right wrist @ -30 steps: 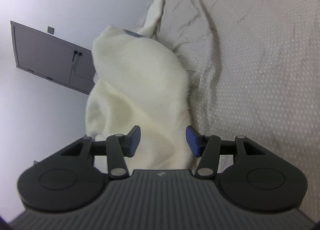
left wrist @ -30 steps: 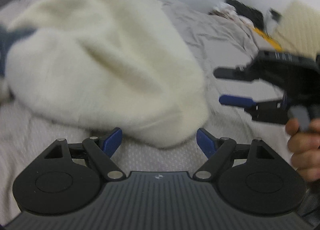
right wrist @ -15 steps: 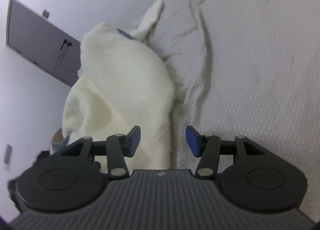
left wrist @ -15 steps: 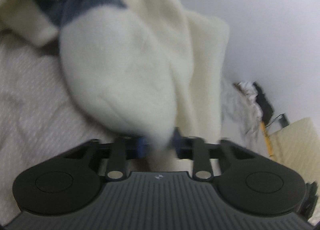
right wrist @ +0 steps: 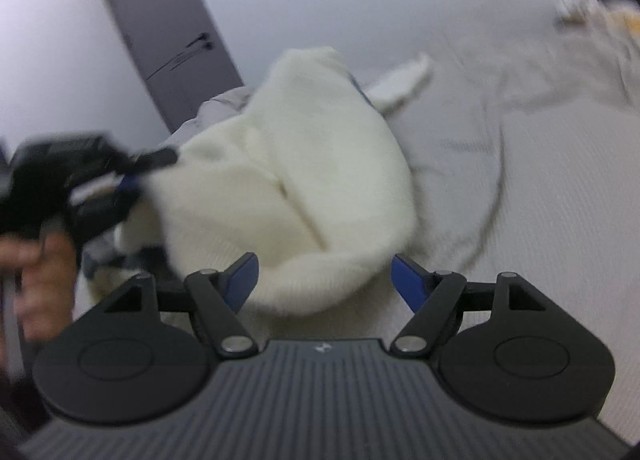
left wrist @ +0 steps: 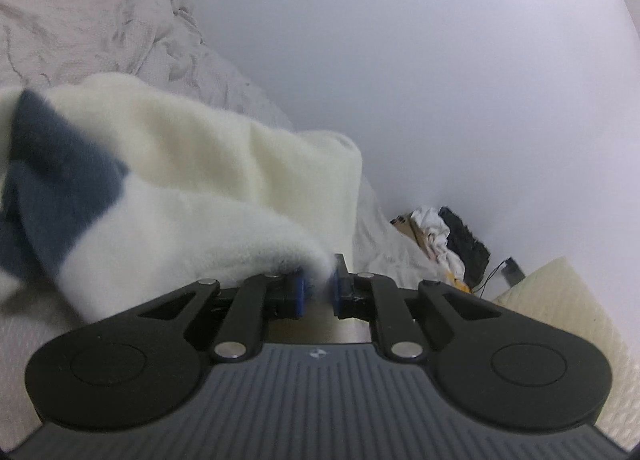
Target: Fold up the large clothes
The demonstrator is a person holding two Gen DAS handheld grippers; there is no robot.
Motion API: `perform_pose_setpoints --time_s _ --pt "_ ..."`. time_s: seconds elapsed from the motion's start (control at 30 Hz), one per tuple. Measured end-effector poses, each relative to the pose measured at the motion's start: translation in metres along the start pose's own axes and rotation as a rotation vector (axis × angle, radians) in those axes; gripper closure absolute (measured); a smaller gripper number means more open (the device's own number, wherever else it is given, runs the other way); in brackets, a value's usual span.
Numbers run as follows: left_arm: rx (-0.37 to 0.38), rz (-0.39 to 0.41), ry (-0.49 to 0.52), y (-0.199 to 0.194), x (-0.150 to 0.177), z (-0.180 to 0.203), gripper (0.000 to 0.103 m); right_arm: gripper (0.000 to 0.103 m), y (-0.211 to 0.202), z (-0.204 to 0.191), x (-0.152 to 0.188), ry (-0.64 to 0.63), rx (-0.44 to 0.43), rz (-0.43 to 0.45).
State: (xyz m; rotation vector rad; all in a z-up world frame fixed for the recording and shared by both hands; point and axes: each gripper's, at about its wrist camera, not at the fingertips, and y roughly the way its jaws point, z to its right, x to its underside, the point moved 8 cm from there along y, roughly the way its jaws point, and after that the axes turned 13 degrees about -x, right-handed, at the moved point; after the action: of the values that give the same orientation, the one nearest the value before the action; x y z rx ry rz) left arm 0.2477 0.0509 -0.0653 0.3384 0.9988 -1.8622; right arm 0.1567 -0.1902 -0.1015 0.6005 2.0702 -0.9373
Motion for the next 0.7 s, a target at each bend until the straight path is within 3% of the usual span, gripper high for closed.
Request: perform_pose_setpoints --time_s 0.1,0.2,0.5,0.6,0.7 --pt "0.001 0.012 0.038 0.014 -0.012 0.006 0.089 0.026 0.004 -0.018 0.001 -0.135 0.023 -0.007" --pt "0.026 -0.006 0.001 0.027 -0.018 0.001 0.089 0.026 0.014 -0.032 0.01 -0.226 0.038 -0.028" --pt "0.055 -0.03 -0.026 0.042 -0.016 -0.013 0.089 0.026 0.073 -0.043 0.033 -0.537 0.217 -0.082" --pt "0.052 -0.014 0.0 0.044 -0.017 -0.015 0.089 0.026 0.077 -0.034 0.027 -0.587 0.327 -0.022" --pt "0.029 0.056 0.023 0.041 -0.02 -0.017 0.09 0.026 0.063 -0.02 0.007 -0.557 0.441 0.084"
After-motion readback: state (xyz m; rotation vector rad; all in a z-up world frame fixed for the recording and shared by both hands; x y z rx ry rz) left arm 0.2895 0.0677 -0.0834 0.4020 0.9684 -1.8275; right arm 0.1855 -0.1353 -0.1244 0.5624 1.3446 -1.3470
